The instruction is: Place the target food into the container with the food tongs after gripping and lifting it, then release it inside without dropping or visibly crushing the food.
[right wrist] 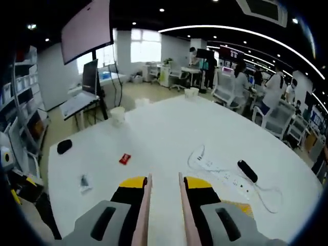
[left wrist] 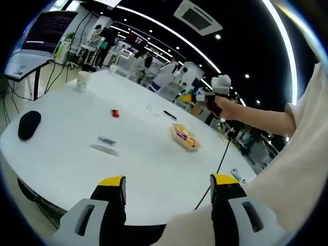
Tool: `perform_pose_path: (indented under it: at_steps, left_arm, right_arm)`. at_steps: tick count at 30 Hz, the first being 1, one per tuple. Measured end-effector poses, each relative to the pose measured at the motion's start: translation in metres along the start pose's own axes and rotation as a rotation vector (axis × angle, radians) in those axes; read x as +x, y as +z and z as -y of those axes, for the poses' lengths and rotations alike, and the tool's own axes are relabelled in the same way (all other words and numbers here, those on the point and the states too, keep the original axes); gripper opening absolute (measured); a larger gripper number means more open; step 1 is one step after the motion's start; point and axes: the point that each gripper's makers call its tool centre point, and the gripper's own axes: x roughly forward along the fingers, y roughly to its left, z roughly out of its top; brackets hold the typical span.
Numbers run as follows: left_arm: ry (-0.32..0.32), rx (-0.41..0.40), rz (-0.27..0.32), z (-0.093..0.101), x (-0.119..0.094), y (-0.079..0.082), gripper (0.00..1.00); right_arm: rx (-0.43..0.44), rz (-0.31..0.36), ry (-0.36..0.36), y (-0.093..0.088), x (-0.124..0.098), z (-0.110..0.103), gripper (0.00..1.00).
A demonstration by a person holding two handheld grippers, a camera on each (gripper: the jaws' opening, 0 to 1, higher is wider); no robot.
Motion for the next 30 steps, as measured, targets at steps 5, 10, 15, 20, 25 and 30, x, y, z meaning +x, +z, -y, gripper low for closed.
perform_pose_path:
  at_steps: [5,10,15,20,25,30]
  left_arm:
    - [0.015,-0.016,0.015,-0.005,-0.003,0.000,0.67]
    - [0.030,-0.032,0.027,-0.011,-0.006,-0.001,0.67]
    - [0.046,-0.049,0.049,-0.017,-0.008,0.003,0.67]
    - [0.057,-0.062,0.064,-0.022,-0.008,0.005,0.67]
    - [0.064,-0.075,0.066,-0.026,-0.008,0.003,0.67]
    - [0.084,-0.076,0.075,-0.031,-0.008,0.004,0.68]
  right_arm:
    - [-0.015,-0.015,0.028,0.002,0.011,-0.010,0.28]
    - [-0.069,-0.052,0.081,0.005,0.022,-0.027,0.28]
    - [-0.182,-0.119,0.149,0.001,0.037,-0.045,0.28]
    - [-0.252,-0.141,0.191,0.005,0.048,-0.059,0.28]
    - [-0.323,-0.166,0.222,0.009,0.058,-0.068,0.28]
    - [-0.370,-0.187,0.252,0.009,0.066,-0.074,0.28]
